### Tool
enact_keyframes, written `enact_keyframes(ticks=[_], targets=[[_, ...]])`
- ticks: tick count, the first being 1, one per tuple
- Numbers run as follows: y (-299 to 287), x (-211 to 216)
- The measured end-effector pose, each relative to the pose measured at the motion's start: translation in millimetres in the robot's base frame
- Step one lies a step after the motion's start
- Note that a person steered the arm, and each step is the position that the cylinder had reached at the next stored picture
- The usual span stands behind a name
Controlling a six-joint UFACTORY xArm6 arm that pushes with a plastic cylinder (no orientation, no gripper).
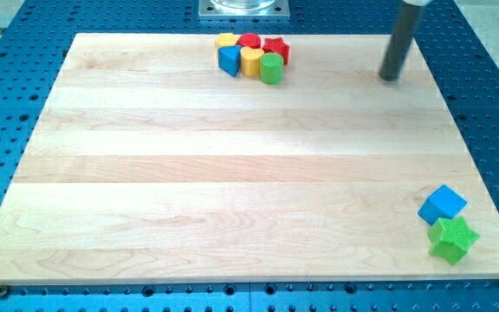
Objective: Move the green star top left to the cube
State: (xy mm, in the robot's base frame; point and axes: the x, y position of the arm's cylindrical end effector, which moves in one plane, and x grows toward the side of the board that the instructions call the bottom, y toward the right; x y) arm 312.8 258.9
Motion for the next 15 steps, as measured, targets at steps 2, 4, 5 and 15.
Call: enact_keyframes(ticks=[2,4,5,15], targets=[[86,106],[73,156],[66,224],[-7,304]])
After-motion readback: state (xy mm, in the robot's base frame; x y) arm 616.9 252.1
